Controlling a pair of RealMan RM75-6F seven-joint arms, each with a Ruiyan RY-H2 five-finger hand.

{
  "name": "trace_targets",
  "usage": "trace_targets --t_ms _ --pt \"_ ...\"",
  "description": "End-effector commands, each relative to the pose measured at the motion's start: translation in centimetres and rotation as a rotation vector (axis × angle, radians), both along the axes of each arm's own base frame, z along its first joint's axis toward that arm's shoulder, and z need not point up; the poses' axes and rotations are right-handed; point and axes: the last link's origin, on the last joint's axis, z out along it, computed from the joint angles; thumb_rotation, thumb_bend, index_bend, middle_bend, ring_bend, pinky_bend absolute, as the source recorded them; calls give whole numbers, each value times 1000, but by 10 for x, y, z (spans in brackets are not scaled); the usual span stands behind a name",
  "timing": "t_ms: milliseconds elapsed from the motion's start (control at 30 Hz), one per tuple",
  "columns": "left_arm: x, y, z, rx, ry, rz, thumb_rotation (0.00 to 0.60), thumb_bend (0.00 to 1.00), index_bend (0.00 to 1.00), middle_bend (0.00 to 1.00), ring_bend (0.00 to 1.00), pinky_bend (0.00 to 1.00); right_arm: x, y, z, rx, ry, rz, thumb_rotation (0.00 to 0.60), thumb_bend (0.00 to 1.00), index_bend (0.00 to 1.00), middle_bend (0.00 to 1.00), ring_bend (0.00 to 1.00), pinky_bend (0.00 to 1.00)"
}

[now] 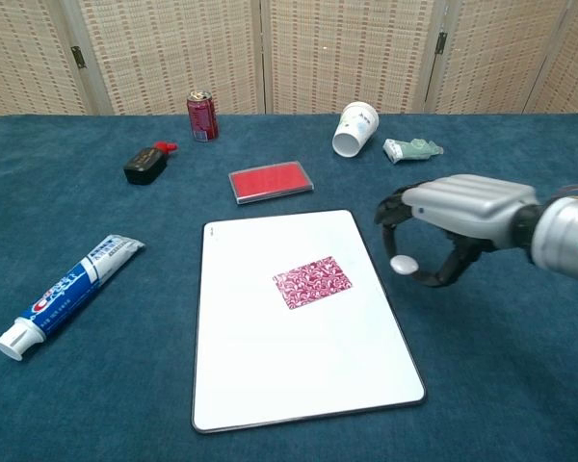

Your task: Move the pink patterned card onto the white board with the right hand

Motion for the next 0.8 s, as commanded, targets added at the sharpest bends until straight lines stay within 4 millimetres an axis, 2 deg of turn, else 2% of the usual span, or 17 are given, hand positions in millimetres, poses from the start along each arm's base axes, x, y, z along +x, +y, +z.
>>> trace_targets --t_ms 33,133,367,500,600,667,800 --pt "-1 -1 1 3 0 4 600 94 328 241 224 0 27 -10 -22 25 14 40 600 421 462 199 92 83" --pt "-4 -3 3 8 2 17 600 95 328 241 223 0 42 -14 -36 23 26 64 600 421 463 199 92 83" --pt "-9 -5 5 14 2 30 600 94 329 241 224 0 57 -20 -54 24 67 83 600 421 455 194 84 75" --pt "-11 -5 5 14 0 34 600 95 330 241 223 0 60 -19 -58 36 70 79 600 421 309 170 57 26" --pt "-11 -5 5 13 0 34 600 95 329 241 224 0 61 -18 -55 29 48 75 600 421 189 143 43 1" --pt "-10 -4 5 13 1 29 600 94 328 241 223 0 59 -17 -48 16 27 69 600 421 145 133 40 1" --pt "-8 -3 5 15 1 22 600 95 327 241 224 0 41 -13 -22 -43 12 57 600 421 134 126 43 1"
